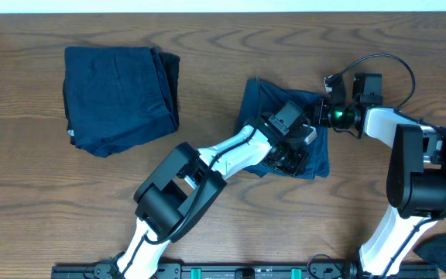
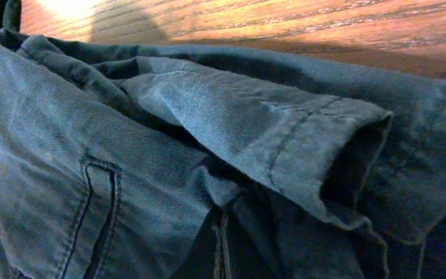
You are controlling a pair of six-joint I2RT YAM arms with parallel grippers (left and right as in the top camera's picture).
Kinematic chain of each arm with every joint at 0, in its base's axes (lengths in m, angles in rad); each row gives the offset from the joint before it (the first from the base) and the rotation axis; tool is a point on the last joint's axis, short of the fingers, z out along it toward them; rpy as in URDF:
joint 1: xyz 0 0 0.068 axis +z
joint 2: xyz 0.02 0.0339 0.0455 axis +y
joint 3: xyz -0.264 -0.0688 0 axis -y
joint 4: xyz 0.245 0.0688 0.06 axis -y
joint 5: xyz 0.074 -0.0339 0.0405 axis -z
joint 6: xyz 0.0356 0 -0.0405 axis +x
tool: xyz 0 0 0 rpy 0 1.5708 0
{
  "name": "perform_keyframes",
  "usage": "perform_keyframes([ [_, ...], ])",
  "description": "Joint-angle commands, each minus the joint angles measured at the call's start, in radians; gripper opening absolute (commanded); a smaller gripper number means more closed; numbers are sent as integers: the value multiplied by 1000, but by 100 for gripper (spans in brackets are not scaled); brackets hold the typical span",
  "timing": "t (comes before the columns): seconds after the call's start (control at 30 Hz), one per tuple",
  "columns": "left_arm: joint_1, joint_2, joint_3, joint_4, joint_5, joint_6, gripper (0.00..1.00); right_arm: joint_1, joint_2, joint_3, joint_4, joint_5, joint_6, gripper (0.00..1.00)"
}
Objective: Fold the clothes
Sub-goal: 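Release the right gripper and pull it back to the right side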
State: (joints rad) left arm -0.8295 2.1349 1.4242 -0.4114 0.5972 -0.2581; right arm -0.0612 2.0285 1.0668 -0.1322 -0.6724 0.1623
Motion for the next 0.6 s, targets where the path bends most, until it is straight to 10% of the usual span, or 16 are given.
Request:
perform_keyframes([
  [0.0, -17, -42, -34, -31, 17, 31, 19, 1, 80, -28, -13, 130, -21, 1],
  [0.27, -19, -184, -34, -27, 17, 36, 19, -47, -144, -5, -81, -200, -56, 35],
  [0.57, -20, -164, -35, 2, 16, 35, 19, -206, -544, -5, -439, 210, -55, 62],
])
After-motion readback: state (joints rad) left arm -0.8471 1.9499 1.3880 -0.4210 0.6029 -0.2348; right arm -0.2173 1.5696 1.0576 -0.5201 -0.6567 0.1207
